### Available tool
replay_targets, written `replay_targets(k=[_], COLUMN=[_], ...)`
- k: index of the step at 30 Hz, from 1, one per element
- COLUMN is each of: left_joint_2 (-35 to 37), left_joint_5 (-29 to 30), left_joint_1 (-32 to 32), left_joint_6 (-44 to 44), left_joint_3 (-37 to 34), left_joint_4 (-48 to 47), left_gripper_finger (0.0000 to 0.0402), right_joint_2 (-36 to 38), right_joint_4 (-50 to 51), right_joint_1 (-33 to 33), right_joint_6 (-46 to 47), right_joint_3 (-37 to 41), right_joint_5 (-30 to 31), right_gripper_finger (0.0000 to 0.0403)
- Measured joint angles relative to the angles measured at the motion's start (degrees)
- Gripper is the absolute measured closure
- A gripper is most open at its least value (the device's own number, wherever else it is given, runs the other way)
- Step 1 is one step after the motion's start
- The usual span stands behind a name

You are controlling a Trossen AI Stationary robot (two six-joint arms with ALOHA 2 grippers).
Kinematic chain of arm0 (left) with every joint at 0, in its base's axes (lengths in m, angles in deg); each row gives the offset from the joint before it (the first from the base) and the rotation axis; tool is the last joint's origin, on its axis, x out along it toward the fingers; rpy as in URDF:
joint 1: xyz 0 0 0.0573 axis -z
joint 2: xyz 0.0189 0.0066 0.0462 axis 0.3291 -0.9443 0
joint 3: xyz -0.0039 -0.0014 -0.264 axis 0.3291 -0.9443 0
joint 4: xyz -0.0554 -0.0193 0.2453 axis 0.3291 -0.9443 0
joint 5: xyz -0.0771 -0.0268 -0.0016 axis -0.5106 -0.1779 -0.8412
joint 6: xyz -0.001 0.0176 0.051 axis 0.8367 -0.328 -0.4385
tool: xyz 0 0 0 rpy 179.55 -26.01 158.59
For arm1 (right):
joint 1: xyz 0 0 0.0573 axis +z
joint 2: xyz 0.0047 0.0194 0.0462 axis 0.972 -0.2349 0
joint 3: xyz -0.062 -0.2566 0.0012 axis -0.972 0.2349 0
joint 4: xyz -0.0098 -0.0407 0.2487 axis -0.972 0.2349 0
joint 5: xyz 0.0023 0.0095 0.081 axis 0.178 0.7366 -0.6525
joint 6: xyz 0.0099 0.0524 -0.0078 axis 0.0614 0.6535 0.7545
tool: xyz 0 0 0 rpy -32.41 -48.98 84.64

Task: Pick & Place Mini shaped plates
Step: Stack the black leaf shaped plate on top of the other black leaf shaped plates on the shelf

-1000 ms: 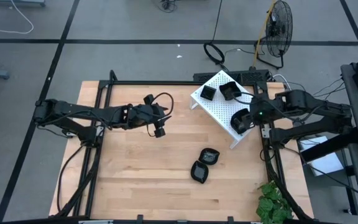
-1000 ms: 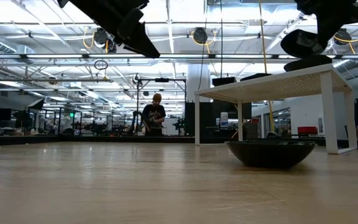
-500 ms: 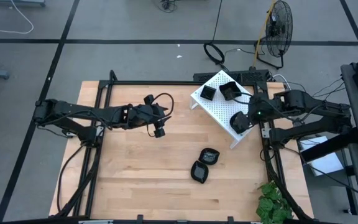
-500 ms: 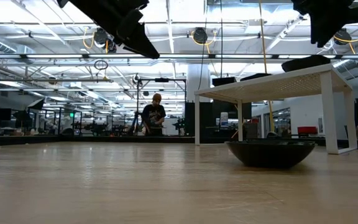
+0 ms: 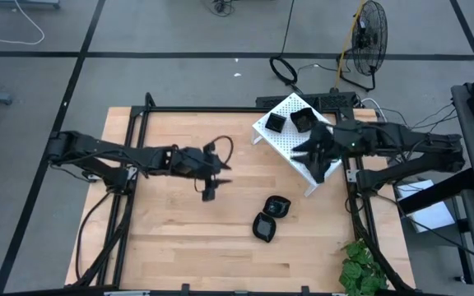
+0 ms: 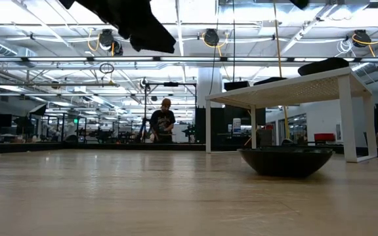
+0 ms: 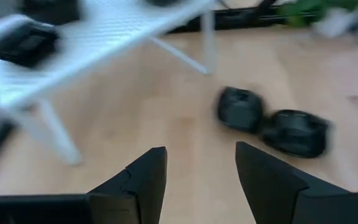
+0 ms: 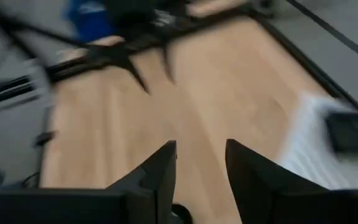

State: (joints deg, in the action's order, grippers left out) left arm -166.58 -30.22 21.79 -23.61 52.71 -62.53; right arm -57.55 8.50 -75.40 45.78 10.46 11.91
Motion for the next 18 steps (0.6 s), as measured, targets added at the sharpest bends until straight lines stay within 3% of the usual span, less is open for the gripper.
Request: replay_targets(k=[5, 11, 18], left_joint_2=[-6.5, -21.5, -34.3], left_joint_5=[-3.1, -3.3, -2.4], left_joint_1=[4.8, 9.5, 12.1], left_joint_6=[3.4, 8.3, 27.9], left_joint_3=[0.0, 0.5, 1.1], left_joint_4=[7.3, 27.2, 36.6], left_gripper_finger=[0.0207, 0.0215, 0.0233], right_joint_2=[-2.0, -3.4, -3.4], right_joint_4=[-5.5, -7.3, -15.8], right_joint_1=[5.0, 8.6, 9.6], right_joint_6=[-7.5, -12.3, -19.0], right_joint_3=[0.0, 0.5, 8.1], right_joint_5=[-3.8, -3.6, -3.6], right_gripper_finger=[0.0277, 0.0278, 0.0278])
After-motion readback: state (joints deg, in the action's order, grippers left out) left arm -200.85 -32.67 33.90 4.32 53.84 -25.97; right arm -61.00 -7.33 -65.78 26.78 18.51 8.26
